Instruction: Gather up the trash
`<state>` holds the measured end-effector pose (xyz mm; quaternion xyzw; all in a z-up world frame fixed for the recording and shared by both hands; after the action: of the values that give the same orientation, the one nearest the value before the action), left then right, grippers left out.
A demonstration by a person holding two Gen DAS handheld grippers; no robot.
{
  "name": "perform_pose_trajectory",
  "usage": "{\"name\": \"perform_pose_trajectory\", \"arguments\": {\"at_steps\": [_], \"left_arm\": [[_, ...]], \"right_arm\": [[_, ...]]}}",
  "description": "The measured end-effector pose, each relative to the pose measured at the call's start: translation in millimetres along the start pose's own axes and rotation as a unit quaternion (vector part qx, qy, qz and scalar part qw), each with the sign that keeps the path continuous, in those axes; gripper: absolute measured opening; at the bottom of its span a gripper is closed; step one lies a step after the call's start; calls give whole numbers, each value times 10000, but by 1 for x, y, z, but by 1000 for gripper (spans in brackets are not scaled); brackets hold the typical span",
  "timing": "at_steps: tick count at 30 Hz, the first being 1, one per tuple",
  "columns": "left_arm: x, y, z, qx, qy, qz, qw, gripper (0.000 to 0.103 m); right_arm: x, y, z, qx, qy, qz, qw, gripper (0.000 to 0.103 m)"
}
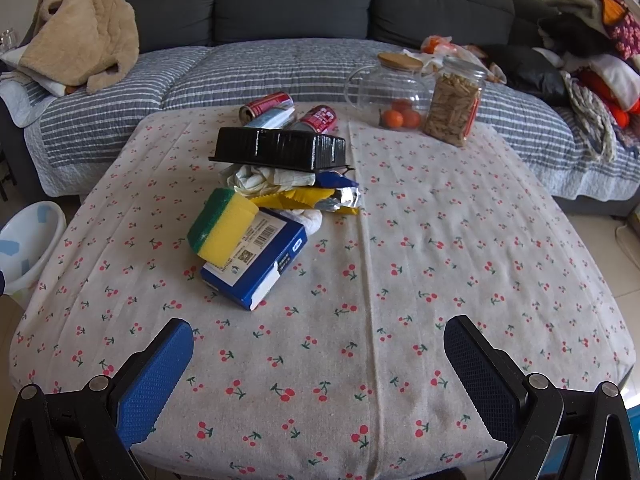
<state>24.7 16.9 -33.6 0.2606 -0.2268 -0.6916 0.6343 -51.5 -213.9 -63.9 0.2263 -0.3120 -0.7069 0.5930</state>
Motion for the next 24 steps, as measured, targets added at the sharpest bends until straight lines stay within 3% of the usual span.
{"name": "perform_pose_trajectory", "arguments": {"at_steps": [8,12,16,19,24], "left_arm": [[6,6,-6,-77,-24,-75,9999,103],[19,18,-15,-274,-146,-358,9989,103],[44,37,-26,-479,-613,-712,9944,103],[64,49,-44,-858,-954,-789,9886,102],[98,61,-86,-1704,-1937,-337,9656,99]], "right_arm": [[0,11,9,36,101,143,9998,103],[9,23,10,-171,84,229,9996,103],[28,41,4,-444,162,216,9986,103],[44,56,-10,-794,354,155,9961,103],[77,80,-49,-1271,445,-148,9908,103]]}}
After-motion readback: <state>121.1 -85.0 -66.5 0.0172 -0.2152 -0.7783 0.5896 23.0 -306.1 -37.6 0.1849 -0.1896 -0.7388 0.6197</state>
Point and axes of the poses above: each gripper's, at about its wrist camera, not at the fingertips, and z roughly against the way its jaws point, x to its right, y to its top, the point moved 5 cm from there along -z, roughly the way its jaws point, and after that the axes turned 3 degrees about -x, right-handed, at the moved point
